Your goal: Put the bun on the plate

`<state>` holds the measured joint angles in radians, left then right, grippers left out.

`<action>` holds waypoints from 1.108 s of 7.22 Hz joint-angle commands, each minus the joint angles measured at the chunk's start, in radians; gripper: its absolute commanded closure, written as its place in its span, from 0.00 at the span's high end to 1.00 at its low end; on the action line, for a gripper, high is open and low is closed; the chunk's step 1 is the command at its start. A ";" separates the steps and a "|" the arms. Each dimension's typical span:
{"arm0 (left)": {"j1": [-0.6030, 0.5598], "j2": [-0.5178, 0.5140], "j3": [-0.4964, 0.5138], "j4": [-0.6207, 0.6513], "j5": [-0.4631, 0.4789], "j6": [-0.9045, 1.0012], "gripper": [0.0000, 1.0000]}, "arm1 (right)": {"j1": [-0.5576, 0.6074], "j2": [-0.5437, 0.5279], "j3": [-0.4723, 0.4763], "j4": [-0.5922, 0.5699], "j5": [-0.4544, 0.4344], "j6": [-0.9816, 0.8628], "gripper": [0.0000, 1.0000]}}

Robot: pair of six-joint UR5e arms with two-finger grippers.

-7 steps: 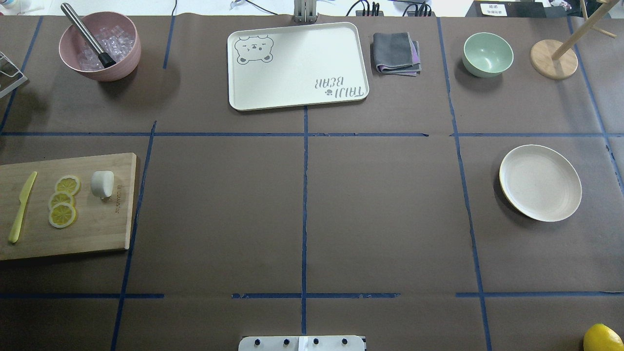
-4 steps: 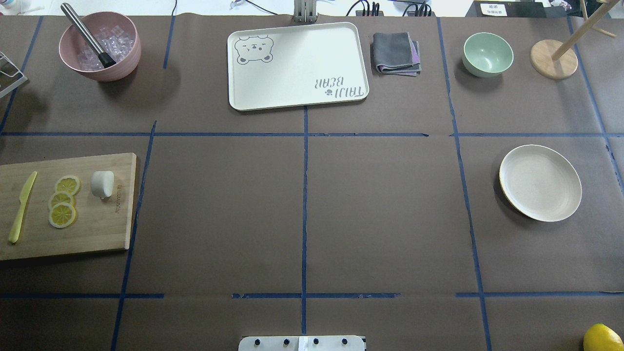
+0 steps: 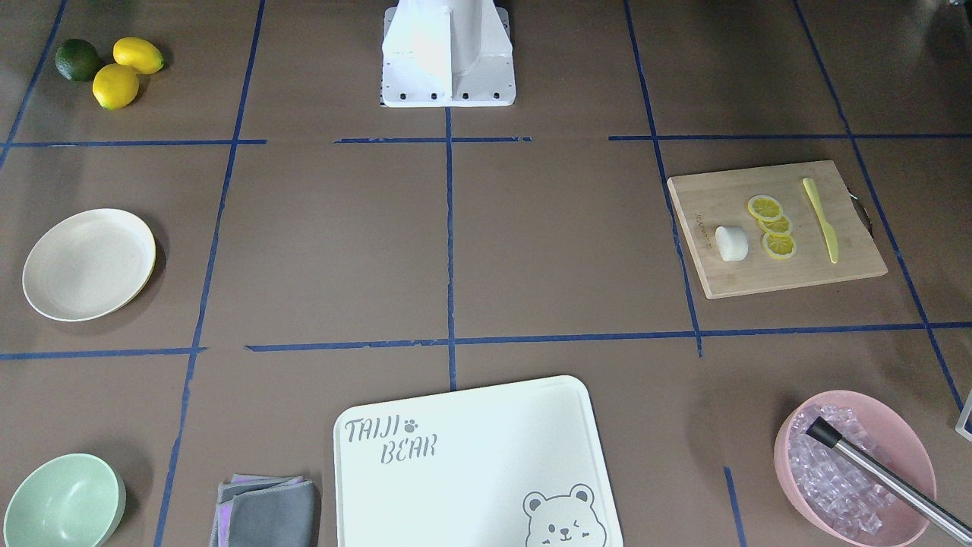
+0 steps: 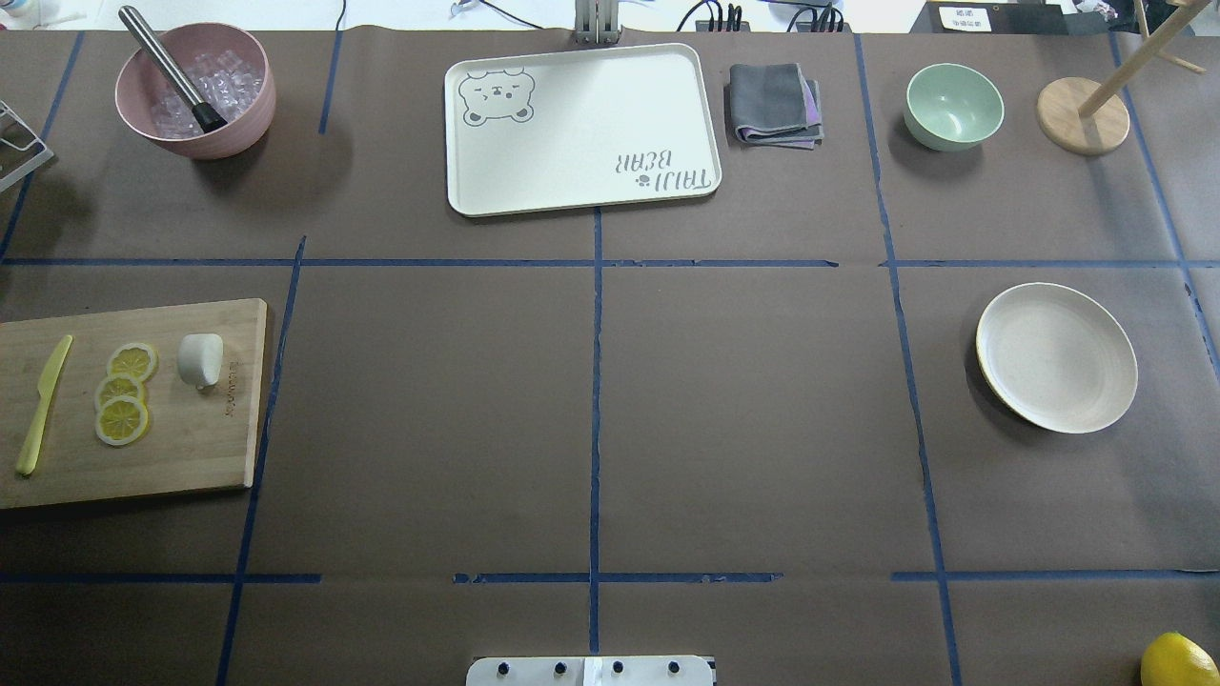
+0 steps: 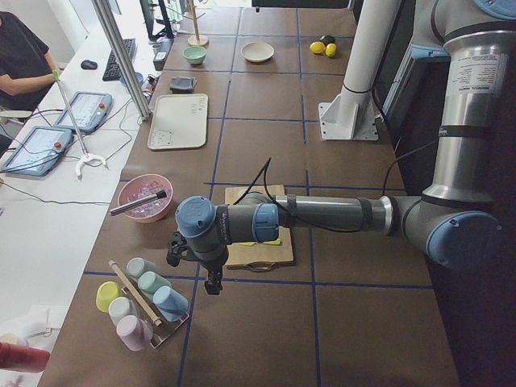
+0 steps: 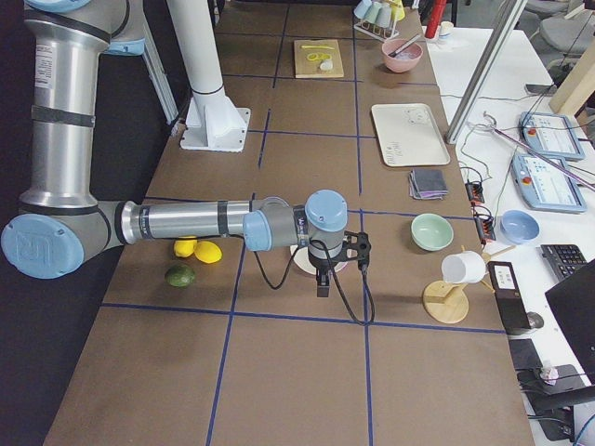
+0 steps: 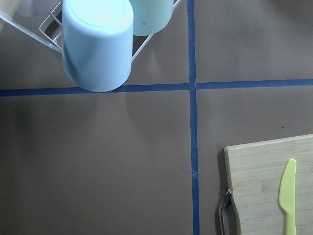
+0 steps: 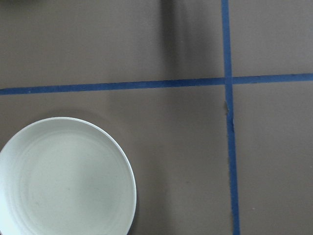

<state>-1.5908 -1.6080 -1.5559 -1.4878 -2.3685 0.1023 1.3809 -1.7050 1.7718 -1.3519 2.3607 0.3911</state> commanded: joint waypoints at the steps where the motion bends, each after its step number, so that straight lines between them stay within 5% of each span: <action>1: 0.000 0.000 0.000 -0.008 0.000 -0.003 1.00 | -0.097 -0.001 -0.041 0.158 -0.030 0.158 1.00; 5: 0.002 -0.001 0.000 -0.017 0.002 -0.006 1.00 | -0.215 0.064 -0.294 0.452 -0.078 0.295 1.00; 8: 0.002 -0.001 0.000 -0.017 0.002 -0.006 1.00 | -0.259 0.061 -0.324 0.538 -0.083 0.374 0.99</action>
<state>-1.5892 -1.6085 -1.5555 -1.5047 -2.3669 0.0967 1.1355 -1.6437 1.4507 -0.8556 2.2778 0.7189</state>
